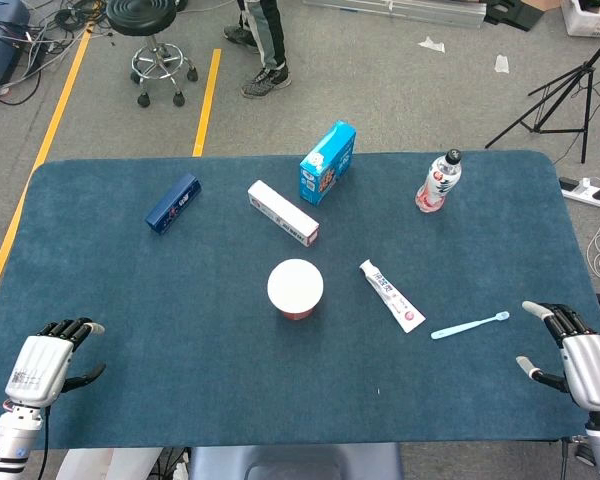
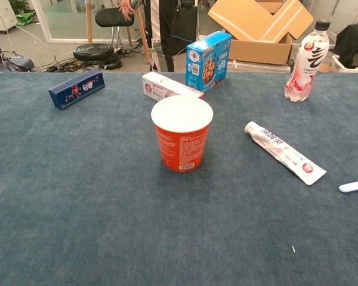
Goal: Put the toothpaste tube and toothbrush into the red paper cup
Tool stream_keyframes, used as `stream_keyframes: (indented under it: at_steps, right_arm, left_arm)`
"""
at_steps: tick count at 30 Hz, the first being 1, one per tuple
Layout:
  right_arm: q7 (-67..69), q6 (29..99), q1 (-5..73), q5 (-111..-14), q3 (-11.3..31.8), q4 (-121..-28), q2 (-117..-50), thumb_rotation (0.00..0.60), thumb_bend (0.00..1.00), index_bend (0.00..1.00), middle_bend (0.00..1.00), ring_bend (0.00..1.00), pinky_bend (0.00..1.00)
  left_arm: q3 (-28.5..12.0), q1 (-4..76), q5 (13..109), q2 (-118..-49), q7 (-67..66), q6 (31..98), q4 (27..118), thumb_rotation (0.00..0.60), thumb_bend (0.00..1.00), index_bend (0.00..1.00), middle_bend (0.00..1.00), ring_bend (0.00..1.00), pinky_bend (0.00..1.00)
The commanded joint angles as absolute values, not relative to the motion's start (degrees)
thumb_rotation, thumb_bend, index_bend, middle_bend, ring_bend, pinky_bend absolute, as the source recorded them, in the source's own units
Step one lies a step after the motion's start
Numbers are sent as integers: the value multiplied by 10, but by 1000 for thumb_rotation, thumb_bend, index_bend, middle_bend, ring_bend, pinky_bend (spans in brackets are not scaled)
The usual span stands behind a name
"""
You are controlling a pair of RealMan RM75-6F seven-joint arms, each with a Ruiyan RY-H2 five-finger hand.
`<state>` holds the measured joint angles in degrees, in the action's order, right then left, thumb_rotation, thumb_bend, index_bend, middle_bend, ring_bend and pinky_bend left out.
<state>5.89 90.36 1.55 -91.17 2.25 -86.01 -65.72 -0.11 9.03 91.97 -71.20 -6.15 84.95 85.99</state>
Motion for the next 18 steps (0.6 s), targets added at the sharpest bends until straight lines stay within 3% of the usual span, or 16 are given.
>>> stream_keyframes:
  at_steps: [1, 18]
  right_arm:
    - [58, 901, 16, -910, 23, -860, -658, 600, 87, 269, 300, 235, 597]
    - [45, 893, 23, -912, 23, -862, -665, 600, 87, 269, 269, 176, 488]
  left_arm:
    - [-2, 90, 919, -712, -59, 850, 861, 600, 147, 378, 375, 374, 422]
    - [0, 86, 925, -707, -55, 860, 865, 600, 148, 378, 375, 374, 421]
